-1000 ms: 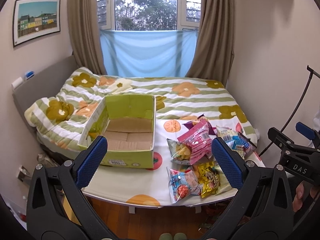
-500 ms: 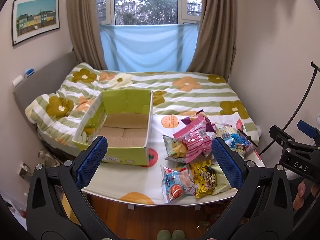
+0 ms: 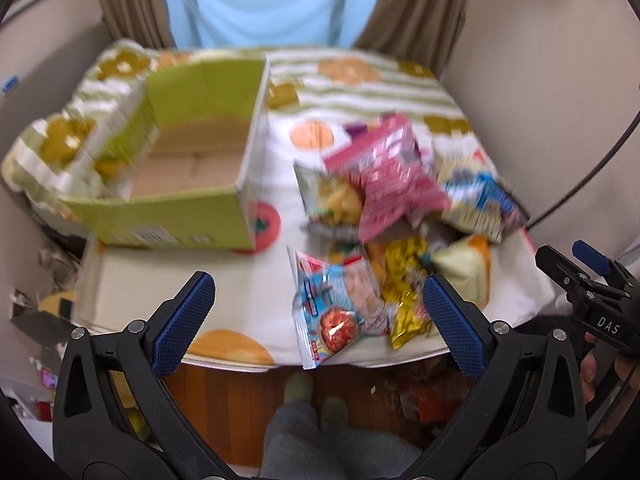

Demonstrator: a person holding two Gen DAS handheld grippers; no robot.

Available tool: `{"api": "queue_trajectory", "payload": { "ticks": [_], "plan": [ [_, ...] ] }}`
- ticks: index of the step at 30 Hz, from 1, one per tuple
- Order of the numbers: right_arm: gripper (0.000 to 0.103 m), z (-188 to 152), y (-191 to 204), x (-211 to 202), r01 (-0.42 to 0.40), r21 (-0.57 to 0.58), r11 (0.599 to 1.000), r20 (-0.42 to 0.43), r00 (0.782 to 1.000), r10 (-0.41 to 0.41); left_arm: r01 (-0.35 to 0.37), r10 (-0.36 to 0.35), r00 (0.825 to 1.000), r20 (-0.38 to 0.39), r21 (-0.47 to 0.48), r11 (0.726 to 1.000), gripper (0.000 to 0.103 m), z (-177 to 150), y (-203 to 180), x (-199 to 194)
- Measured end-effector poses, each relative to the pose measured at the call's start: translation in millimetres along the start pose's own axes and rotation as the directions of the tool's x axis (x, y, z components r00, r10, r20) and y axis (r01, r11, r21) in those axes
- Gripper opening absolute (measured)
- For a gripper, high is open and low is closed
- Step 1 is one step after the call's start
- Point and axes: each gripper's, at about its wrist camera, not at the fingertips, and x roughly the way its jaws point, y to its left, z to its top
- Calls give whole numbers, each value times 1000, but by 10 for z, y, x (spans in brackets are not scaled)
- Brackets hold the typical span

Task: Organize snacks
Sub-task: 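Grasp the blue OISHI bag with left tool while right tool grasps cream-orange bag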

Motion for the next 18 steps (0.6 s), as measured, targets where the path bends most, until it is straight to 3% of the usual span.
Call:
{"api": "queue_trajectory", "payload": {
  "ticks": [7,18],
  "plan": [
    [103,-230,-30,566,-28,28,999,-117,993,31,88,-84,982,-172,20,996,103,-83,3,753],
    [101,-419,41,957,68,10,998,-218,974,-65,184,-174,927,-332,0,983,97,-149,-27,1409]
  ]
}}
